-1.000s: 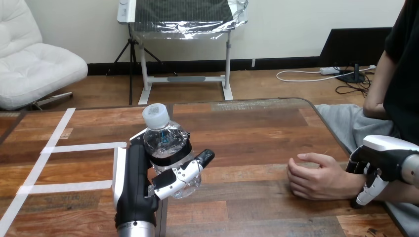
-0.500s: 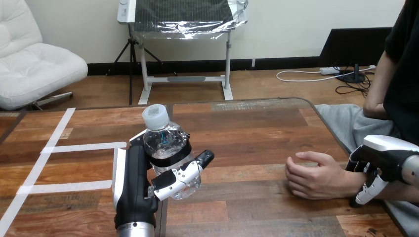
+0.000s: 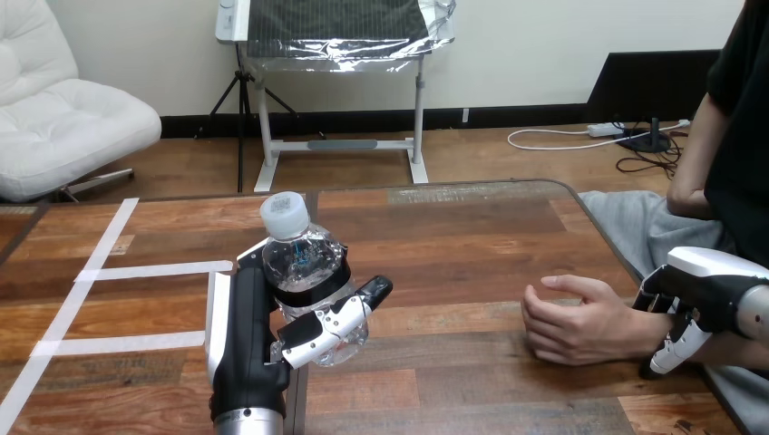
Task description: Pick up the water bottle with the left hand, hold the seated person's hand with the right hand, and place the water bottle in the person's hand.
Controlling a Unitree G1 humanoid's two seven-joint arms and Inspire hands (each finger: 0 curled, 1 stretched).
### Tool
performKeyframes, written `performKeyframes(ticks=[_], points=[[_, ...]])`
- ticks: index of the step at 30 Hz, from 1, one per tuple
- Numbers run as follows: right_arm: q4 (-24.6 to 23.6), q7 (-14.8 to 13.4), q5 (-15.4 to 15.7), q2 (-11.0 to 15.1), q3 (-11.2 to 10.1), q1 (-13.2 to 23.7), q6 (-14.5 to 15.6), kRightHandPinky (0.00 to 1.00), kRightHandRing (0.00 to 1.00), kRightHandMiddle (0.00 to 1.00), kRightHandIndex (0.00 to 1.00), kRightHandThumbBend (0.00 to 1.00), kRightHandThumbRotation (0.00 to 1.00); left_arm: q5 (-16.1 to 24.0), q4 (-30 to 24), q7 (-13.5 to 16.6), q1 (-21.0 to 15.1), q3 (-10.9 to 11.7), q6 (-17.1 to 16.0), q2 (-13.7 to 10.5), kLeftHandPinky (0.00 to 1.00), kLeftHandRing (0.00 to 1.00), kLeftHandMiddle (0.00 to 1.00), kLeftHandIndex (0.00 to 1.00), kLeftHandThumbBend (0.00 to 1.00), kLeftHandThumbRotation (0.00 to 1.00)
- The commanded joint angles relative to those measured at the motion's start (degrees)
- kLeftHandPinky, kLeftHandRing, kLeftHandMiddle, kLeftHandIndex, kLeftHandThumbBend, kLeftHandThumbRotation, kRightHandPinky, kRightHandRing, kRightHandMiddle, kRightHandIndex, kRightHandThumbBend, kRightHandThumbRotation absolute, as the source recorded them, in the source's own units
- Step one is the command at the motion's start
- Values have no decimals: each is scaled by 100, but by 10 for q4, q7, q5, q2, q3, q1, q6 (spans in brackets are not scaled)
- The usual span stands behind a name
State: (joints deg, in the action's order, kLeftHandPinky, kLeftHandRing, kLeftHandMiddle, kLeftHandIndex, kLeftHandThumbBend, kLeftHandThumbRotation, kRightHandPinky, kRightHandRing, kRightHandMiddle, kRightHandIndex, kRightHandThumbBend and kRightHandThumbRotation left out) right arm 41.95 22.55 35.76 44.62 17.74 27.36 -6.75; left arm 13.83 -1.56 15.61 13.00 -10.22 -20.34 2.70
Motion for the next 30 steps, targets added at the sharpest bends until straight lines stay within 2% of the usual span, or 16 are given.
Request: performKeyframes(ticks=[1, 13, 19, 24, 30], points=[[7, 15, -13, -32, 12, 11, -2, 58, 65, 71, 70, 70, 0, 3, -38, 5, -22, 2, -15, 15, 33, 38, 43, 44, 67, 0], [16, 15, -5, -35, 21, 15, -6, 63, 69, 74, 73, 71, 0, -2, -34, 3, -22, 2, -21, 15, 33, 38, 43, 44, 66, 0], [22, -6, -2, -43, 21, 12, -1, 60, 68, 75, 73, 72, 0, 1, -33, 6, -22, 3, -22, 13, 33, 38, 43, 44, 66, 0], [26, -13, 8, -44, 31, 14, -10, 59, 67, 76, 72, 72, 0, 6, -34, 8, -21, 4, -19, 14, 33, 38, 43, 44, 66, 0], [33, -17, 4, -47, 32, 15, -19, 60, 68, 75, 70, 71, 0, 3, -35, 8, -19, 3, -20, 14, 33, 38, 43, 44, 67, 0]])
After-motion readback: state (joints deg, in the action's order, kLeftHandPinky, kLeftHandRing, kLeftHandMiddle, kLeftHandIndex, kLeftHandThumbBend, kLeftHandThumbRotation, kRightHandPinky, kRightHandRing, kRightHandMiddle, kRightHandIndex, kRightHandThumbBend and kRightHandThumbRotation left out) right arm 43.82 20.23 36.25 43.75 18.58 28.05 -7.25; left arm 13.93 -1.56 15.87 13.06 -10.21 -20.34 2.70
